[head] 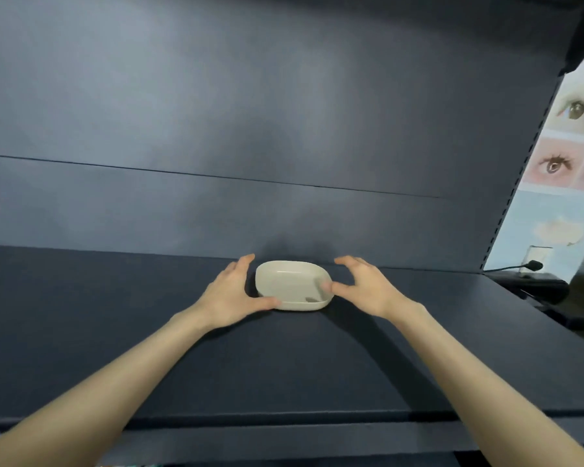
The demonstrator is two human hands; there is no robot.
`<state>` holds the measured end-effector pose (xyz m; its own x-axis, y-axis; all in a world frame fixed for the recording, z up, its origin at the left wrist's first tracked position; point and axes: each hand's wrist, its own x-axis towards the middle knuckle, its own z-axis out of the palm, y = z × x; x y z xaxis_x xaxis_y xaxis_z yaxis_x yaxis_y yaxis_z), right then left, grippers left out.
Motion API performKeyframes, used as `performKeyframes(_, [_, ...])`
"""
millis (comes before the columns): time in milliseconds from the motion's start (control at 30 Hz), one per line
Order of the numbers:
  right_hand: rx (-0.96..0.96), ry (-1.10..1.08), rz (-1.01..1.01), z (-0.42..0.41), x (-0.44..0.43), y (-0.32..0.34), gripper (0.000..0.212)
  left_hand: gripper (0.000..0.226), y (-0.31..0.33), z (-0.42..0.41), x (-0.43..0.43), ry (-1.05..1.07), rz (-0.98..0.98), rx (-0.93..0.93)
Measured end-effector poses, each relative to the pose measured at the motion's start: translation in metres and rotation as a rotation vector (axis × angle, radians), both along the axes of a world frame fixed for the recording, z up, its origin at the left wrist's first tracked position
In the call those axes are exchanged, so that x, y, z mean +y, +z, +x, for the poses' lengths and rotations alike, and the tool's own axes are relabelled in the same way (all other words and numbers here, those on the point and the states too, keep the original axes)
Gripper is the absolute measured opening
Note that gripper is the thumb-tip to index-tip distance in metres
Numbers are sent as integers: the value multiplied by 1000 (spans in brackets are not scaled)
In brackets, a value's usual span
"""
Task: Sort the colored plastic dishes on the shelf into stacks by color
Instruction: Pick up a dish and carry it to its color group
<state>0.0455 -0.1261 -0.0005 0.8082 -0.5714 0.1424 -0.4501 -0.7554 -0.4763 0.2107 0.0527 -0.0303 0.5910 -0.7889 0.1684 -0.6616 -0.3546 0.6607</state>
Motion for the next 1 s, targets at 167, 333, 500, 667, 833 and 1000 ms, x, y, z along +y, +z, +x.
performKeyframes(167, [-69, 34, 206, 7, -18, -19, 75, 107, -16, -15, -12, 127, 39, 101])
performKeyframes(333, [-150, 61, 317, 17, -20, -36, 76, 112, -14, -21, -19, 194, 121, 58])
performKeyframes(500, [-211, 125, 388, 18, -16, -43, 56, 111, -22, -16, -18, 192, 74, 53])
performKeyframes(667, [-276, 168, 407, 19, -15, -43, 56, 96, -27, -14, -13, 164, -91, 168])
performKeyframes(833, [-419, 255, 506, 22, -6, -39, 56, 86, -23, -18, -3, 131, -358, 285])
performKeyframes(1000, [-513, 407, 544, 30, 26, -15, 61, 81, 0, -26, 35, 125, -576, 299])
